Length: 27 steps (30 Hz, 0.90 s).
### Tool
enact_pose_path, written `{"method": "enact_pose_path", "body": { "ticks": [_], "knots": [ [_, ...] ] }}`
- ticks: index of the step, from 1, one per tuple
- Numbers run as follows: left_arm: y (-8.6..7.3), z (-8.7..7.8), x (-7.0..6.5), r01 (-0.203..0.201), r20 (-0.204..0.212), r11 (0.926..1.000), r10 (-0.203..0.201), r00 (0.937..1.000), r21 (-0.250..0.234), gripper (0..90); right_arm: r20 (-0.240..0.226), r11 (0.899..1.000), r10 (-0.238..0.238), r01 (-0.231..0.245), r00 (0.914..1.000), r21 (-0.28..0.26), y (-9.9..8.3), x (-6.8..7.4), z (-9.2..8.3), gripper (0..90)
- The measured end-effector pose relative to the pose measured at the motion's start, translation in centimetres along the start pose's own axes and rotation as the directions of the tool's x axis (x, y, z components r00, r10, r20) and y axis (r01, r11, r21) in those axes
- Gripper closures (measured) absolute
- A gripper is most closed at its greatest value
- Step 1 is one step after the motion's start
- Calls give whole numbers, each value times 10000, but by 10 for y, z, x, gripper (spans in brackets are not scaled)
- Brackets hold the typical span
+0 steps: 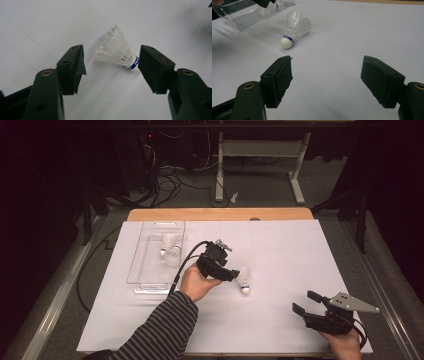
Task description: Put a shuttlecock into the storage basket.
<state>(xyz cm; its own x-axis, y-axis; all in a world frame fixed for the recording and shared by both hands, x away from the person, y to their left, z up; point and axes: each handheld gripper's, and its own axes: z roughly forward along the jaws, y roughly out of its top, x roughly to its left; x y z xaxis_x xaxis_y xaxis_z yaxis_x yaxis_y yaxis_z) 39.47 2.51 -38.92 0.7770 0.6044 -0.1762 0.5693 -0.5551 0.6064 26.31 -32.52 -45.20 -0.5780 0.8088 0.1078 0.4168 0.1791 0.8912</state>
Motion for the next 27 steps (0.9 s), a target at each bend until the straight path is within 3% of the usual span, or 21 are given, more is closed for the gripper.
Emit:
{"method": "enact_pose_path", "body": {
  "ticks": [19,27],
  "knots": [
    [13,15,5,129,122,9993,-134,9998,362,383,-10,10000,-1,1,10000,29,0,0,0,259],
    [16,19,10,372,196,9986,-380,9991,385,397,-21,10000,-5,5,10000,20,0,0,0,258]
  ]
}}
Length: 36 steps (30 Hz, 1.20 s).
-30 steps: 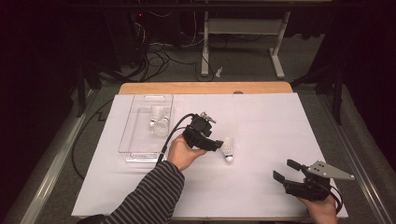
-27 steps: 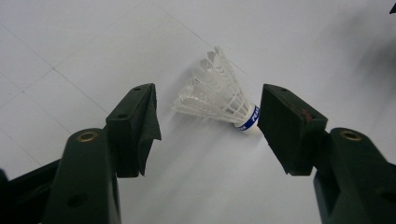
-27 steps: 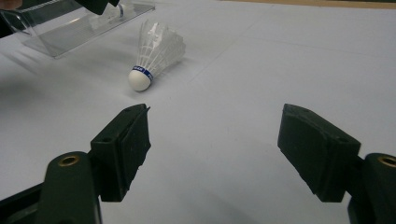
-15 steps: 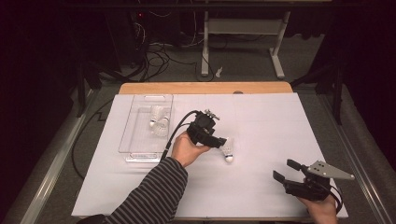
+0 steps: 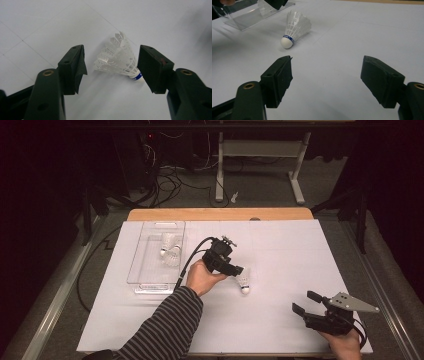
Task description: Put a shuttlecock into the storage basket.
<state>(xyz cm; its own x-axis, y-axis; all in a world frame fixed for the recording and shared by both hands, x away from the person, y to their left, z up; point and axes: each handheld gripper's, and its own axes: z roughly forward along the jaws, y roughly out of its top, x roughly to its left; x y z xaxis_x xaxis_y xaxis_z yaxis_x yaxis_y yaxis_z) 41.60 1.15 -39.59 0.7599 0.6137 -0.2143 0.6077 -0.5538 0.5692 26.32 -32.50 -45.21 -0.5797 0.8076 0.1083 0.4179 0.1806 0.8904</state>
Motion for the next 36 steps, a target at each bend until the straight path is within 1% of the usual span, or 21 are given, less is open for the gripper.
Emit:
{"method": "enact_pose_path", "body": {
  "ticks": [13,16,19,26,36],
  "knots": [
    [4,12,1,85,159,9995,-90,9998,291,431,6,10000,-21,21,10000,-10,0,0,0,259],
    [4,15,0,24,45,9997,-25,10000,224,451,9,10000,-18,18,10000,-13,0,0,0,259],
    [4,17,2,85,189,9996,-91,9998,273,469,3,10000,0,0,10000,-10,0,0,-1,259],
    [4,19,4,131,352,9993,-143,9993,342,517,0,10000,-7,7,10000,-7,0,0,-1,259],
    [4,22,5,38,550,9988,-65,9985,489,585,24,10000,-14,14,10000,23,0,0,0,260]
  ]
}}
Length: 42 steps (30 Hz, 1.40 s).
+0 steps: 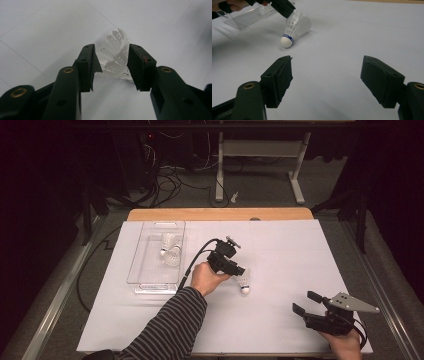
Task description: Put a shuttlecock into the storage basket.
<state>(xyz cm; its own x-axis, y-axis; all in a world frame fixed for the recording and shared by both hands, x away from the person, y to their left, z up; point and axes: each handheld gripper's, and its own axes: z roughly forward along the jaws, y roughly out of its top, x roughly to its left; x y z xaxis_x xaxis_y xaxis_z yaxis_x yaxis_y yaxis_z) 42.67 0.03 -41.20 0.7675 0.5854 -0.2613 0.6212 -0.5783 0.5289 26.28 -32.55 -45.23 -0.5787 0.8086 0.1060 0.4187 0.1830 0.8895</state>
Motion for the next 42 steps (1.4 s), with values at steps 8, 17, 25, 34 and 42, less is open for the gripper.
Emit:
{"method": "enact_pose_path", "body": {
  "ticks": [8,17,25,34,42],
  "knots": [
    [0,1,0,-87,126,9999,86,9999,140,629,-32,10000,27,-27,10000,16,0,1,0,260],
    [-1,-1,0,-217,207,9995,212,9996,243,693,-42,10000,2,-2,10000,14,0,0,0,260],
    [-2,-1,-2,-430,253,9984,421,9988,375,771,-36,10000,14,-14,10000,17,0,1,0,260],
    [-3,-5,-5,-567,322,9976,554,9979,409,842,-36,10000,11,-11,10000,19,0,0,1,260],
    [-3,-9,-10,-805,293,9958,793,9964,430,876,-24,10000,25,-25,10000,19,0,0,1,260]
  ]
}}
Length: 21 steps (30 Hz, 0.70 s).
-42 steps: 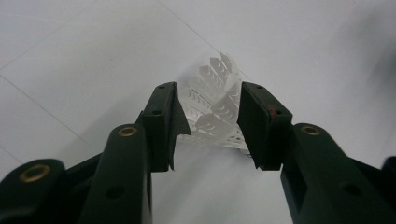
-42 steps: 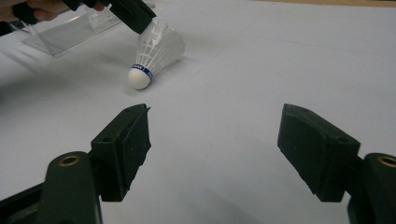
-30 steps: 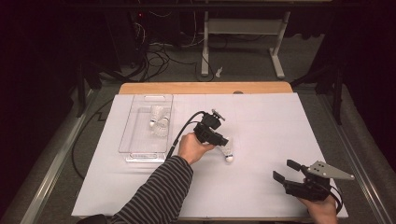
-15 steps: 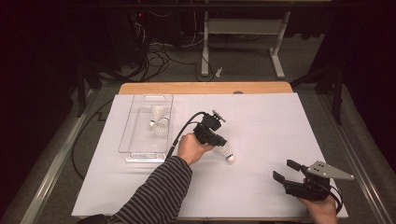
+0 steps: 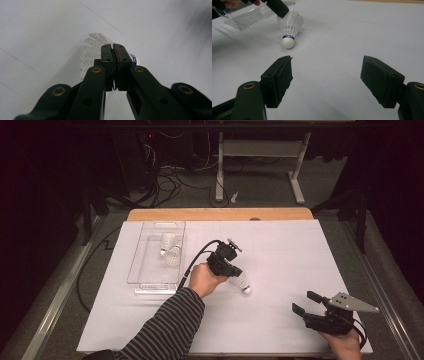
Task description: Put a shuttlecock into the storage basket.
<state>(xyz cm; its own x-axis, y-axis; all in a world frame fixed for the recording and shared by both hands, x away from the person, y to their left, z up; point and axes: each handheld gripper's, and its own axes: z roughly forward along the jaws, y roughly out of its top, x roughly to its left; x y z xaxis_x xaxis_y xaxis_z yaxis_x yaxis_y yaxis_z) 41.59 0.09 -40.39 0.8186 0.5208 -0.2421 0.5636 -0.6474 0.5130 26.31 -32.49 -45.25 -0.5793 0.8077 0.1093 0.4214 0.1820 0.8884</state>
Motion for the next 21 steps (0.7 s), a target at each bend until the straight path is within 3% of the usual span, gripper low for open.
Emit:
{"method": "enact_pose_path", "body": {
  "ticks": [7,21],
  "knots": [
    [-1,-5,-4,-141,41,9999,141,9999,73,891,0,10000,3,-3,10000,-1,0,0,0,260],
    [-5,-18,-10,-413,-311,9991,417,9986,132,894,12,10000,-16,16,10000,-7,0,0,0,260]
  ]
}}
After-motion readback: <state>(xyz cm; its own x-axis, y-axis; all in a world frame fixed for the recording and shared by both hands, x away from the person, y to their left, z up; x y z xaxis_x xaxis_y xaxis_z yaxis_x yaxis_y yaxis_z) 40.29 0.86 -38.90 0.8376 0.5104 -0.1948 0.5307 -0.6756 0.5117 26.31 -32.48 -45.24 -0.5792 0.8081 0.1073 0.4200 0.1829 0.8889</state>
